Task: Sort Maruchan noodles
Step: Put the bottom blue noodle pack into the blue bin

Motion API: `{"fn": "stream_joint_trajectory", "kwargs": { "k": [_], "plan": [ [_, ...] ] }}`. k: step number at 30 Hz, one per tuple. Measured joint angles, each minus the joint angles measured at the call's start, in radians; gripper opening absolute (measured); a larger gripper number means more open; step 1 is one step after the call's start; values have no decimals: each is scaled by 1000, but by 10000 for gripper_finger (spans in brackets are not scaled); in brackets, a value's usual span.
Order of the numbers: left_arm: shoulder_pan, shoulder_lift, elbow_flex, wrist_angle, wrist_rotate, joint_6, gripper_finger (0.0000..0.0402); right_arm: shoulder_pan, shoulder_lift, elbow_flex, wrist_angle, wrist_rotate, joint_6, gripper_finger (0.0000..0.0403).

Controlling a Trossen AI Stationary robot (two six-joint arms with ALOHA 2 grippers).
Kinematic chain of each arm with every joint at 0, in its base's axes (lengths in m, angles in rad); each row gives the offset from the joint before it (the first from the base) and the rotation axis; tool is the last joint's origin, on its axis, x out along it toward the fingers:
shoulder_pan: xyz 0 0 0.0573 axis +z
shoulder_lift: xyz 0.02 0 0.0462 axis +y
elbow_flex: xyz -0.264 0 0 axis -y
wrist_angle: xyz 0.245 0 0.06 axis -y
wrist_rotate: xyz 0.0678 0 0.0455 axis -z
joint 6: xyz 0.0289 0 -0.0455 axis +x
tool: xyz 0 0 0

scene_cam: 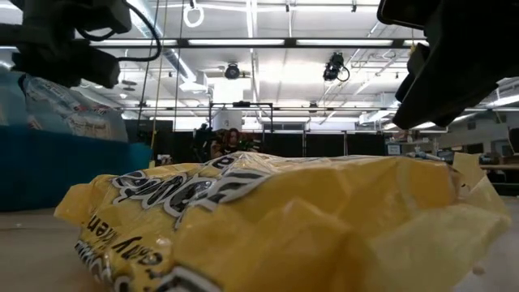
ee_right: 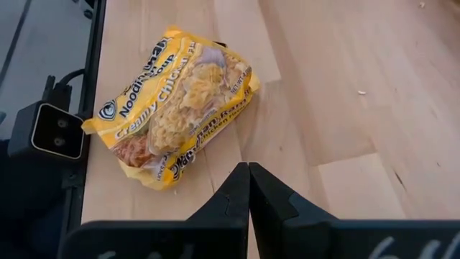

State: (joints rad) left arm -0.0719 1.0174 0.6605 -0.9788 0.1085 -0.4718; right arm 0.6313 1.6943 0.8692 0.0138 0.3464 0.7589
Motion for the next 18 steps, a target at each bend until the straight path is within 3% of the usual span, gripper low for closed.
{"fn": "stream_joint_trajectory", "kwargs": {
  "k": [7,18],
  "plan": [
    [1,92,0,92,30,39,50,1,0,0,1,0,5,11],
    [10,189,3,98,45,32,50,3,0,0,7,25,-20,11]
  ]
}}
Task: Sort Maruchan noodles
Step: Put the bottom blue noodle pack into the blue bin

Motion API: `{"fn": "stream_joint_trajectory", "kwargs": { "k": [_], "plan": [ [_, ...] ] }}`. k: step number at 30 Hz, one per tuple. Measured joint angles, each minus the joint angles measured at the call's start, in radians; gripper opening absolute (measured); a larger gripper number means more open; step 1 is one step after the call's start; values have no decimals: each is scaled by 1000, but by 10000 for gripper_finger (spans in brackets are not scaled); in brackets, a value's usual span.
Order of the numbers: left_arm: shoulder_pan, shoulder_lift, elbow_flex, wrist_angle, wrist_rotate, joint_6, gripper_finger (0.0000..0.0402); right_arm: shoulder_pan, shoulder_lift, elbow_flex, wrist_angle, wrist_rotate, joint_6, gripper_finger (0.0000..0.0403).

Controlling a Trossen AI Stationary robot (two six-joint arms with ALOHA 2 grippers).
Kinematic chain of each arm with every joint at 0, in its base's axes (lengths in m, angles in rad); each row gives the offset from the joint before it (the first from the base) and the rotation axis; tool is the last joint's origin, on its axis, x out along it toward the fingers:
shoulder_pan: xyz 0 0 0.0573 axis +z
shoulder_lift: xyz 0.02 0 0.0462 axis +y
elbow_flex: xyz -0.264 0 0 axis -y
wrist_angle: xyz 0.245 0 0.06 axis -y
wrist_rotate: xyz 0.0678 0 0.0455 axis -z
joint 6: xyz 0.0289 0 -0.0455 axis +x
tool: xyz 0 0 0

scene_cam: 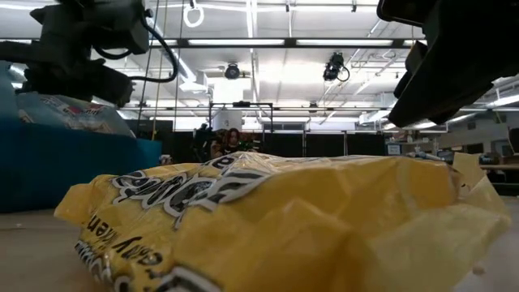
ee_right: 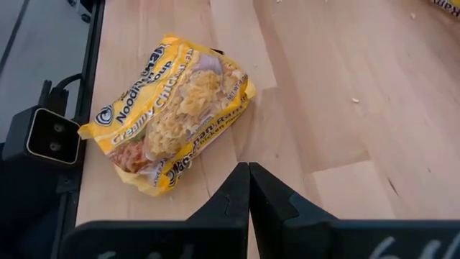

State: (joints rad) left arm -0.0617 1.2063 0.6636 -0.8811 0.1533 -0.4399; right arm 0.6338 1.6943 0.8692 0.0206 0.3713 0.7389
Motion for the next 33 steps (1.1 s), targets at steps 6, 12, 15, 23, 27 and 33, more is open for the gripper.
{"fn": "stream_joint_trajectory", "kwargs": {
  "k": [6,12,15,23,27,33],
  "plan": [
    [35,2,-1,-4,-70,-26,50,0,0,0,9,1,-9,11],
    [39,3,5,-12,-72,-46,62,0,0,0,9,1,-9,12],
    [39,4,36,-52,-77,-41,69,-3,0,0,9,-2,-9,12],
    [36,-11,198,-195,-140,18,98,-8,0,0,9,-6,-4,12],
    [36,-10,286,-280,-152,51,126,-7,0,0,8,-6,1,12],
    [-34,-11,399,-292,-160,139,169,7,0,0,9,11,-3,12]
  ]
}}
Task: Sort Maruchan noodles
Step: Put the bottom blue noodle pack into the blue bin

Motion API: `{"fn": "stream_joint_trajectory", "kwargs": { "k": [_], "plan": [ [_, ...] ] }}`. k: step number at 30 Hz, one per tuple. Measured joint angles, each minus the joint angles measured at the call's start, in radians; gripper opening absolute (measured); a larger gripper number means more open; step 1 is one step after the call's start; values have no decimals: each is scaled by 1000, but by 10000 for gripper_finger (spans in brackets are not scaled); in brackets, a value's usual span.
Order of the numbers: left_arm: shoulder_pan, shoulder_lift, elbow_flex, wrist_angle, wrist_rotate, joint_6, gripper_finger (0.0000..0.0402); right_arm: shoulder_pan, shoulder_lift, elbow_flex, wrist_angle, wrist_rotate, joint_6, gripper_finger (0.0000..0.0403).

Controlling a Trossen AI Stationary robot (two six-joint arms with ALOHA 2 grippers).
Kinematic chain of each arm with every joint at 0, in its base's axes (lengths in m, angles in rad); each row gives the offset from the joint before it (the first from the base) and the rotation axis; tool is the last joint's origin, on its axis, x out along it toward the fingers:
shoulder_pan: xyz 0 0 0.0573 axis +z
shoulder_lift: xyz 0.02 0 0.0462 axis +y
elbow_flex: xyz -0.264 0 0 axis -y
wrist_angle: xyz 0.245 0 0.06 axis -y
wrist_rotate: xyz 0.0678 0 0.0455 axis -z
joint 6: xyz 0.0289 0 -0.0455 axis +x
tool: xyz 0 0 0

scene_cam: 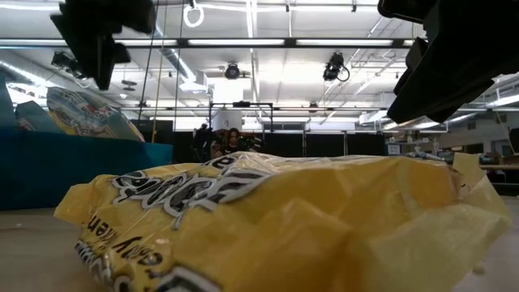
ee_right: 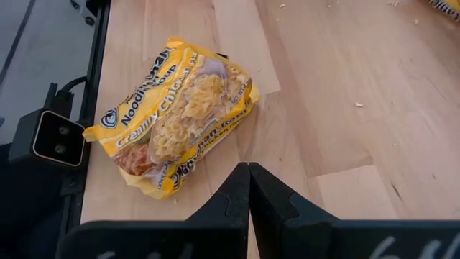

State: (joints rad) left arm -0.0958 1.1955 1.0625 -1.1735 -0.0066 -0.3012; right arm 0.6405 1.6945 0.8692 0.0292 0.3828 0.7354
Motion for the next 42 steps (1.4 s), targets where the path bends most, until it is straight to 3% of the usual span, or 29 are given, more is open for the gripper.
{"fn": "stream_joint_trajectory", "kwargs": {
  "k": [4,8,11,13,25,39,42],
  "plan": [
    [-190,2,-5,133,-94,59,161,15,0,0,0,46,-32,12],
    [-375,23,-27,193,-309,147,153,18,0,0,0,70,-56,12],
    [-460,39,-27,192,-470,141,158,15,0,0,-3,69,-58,12],
    [-490,47,-27,191,-514,132,168,13,0,0,-4,69,-58,12],
    [-504,198,-27,187,-468,153,255,13,0,0,-3,69,-55,12],
    [-387,318,-27,105,-473,169,223,13,0,0,-2,67,-45,12],
    [-351,331,-27,104,-436,205,210,14,0,0,-2,61,-30,12]
  ]
}}
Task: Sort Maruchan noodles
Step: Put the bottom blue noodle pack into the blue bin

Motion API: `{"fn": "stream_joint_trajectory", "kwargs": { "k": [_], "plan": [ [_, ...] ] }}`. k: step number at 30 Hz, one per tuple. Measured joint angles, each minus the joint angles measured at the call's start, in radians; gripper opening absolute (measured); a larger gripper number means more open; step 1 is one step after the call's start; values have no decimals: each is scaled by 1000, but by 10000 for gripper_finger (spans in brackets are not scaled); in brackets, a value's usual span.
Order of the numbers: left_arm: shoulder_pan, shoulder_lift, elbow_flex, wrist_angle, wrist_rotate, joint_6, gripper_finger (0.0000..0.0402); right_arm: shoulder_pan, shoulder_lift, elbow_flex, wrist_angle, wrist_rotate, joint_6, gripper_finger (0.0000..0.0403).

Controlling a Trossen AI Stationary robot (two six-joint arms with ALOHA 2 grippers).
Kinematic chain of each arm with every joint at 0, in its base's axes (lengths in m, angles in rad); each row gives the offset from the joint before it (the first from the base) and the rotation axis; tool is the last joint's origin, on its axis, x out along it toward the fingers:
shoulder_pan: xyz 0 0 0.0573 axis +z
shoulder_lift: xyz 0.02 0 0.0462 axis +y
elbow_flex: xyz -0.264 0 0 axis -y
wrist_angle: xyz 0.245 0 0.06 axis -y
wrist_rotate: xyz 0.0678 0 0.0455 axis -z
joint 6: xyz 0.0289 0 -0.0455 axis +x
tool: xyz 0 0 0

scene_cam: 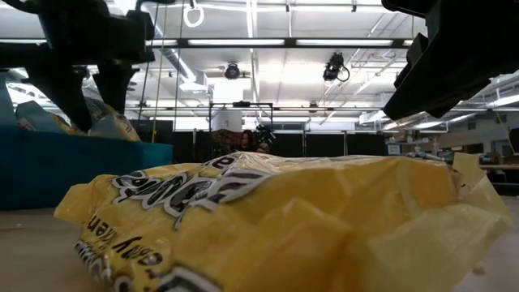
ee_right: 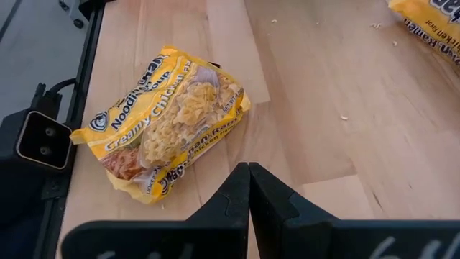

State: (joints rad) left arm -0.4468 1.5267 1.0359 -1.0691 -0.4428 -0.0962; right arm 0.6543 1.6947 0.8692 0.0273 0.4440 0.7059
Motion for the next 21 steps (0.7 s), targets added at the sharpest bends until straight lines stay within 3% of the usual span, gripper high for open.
{"fn": "stream_joint_trajectory", "kwargs": {
  "k": [4,13,21],
  "plan": [
    [67,16,-2,6,103,8,166,4,0,0,-1,0,1,12],
    [225,17,-20,72,339,143,18,21,0,0,-1,0,9,12],
    [424,15,-21,11,755,220,16,16,0,0,-2,0,6,12]
  ]
}}
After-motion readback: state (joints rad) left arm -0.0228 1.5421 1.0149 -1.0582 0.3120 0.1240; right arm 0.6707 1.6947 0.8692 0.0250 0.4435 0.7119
